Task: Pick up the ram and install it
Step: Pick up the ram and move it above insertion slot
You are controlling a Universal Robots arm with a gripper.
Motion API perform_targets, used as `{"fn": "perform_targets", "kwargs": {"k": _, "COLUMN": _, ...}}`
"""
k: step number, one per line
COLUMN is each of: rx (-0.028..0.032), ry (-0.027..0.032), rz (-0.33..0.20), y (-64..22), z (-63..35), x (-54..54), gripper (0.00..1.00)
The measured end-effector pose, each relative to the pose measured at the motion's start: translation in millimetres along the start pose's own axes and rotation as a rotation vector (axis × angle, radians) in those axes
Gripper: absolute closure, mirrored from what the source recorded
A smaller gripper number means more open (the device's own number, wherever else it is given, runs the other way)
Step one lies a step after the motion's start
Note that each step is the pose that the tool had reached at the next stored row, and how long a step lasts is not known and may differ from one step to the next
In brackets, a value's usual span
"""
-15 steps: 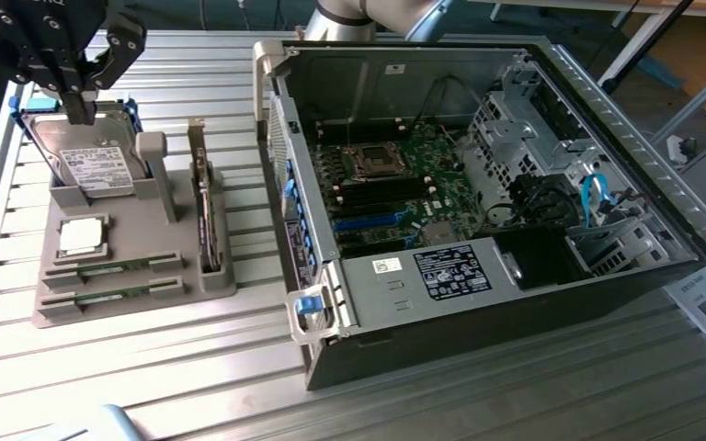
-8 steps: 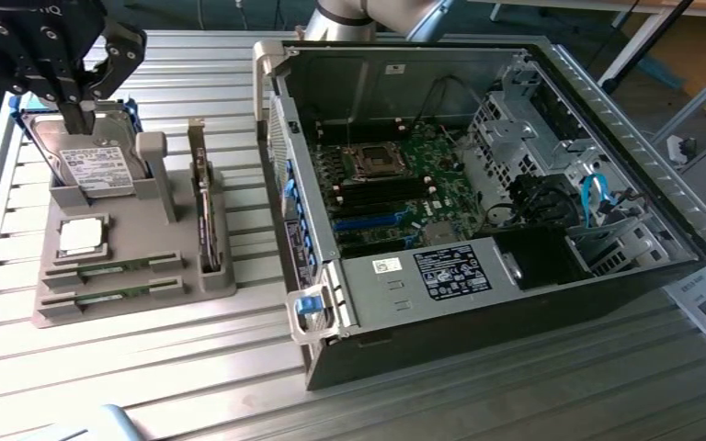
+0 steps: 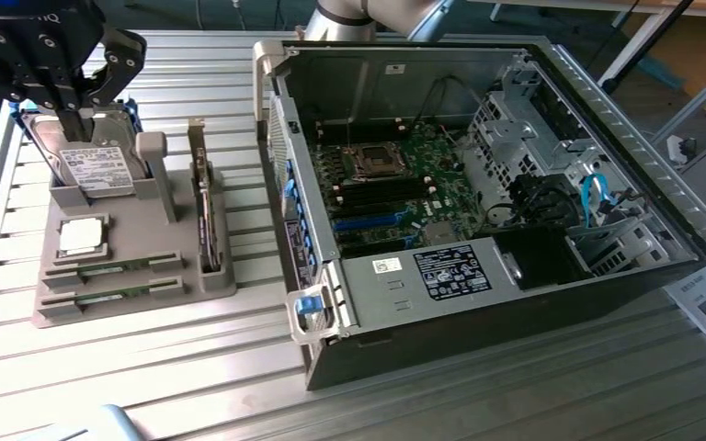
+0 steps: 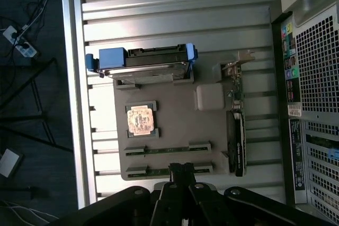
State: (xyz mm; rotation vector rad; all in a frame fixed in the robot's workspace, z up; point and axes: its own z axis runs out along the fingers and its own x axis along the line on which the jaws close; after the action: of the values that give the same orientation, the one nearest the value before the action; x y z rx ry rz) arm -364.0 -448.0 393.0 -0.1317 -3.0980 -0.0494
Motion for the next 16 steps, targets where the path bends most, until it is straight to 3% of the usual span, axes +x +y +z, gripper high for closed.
{"fn": "perform_targets", "kwargs": {"k": 11, "rx": 0.0004, "ry": 0.0003, "rz": -0.009, "y": 0.0, "z": 0.0, "x": 0.0, "gripper": 0.9}}
{"fn": "perform_targets", "kwargs": {"k": 16, "rx": 0.0028, "ry": 0.002, "rz": -0.067, "y": -0.1, "z": 0.0, "x": 0.0, "gripper": 0.9}}
